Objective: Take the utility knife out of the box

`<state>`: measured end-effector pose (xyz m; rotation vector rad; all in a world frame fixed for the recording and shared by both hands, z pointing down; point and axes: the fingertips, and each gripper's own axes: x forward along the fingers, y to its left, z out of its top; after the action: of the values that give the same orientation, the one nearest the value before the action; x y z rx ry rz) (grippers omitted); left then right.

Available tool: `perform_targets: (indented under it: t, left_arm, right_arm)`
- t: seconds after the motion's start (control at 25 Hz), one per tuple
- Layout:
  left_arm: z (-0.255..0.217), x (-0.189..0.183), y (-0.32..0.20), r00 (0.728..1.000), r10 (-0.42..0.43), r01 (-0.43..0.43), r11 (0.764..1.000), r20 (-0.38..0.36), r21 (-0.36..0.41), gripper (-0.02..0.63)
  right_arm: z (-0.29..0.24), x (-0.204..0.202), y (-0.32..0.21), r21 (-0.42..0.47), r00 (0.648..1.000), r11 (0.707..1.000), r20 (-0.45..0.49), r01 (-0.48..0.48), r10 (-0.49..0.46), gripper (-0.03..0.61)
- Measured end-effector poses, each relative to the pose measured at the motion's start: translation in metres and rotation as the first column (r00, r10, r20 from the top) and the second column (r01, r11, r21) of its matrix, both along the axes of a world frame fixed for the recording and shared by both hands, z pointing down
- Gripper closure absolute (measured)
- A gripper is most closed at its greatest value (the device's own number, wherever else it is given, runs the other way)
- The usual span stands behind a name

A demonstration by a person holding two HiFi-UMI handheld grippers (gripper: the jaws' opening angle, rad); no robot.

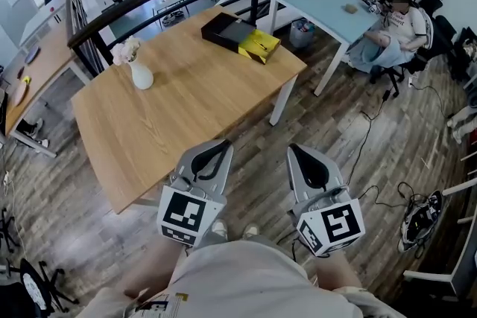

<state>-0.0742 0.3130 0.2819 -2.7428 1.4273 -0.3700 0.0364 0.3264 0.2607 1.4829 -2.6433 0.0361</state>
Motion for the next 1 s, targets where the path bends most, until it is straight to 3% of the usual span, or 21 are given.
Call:
perform_targets:
  t: [0.52,1.0]
  left_arm:
    - [0.009,0.061,-0.014,1.000,0.007,-0.007,1.000,0.009,0.004,0.611]
    - [0.017,0.092,-0.025,1.000,0.002,-0.002,1.000,0.022,0.016,0.611]
  right_arm:
    - [0.012,0.063,-0.016,-0.003,1.000,1.000,0.015,-0.015,0.015,0.578]
    - [0.032,0.097,-0.029,-0.022,0.999,0.999,0.026,-0.025,0.026,0.578]
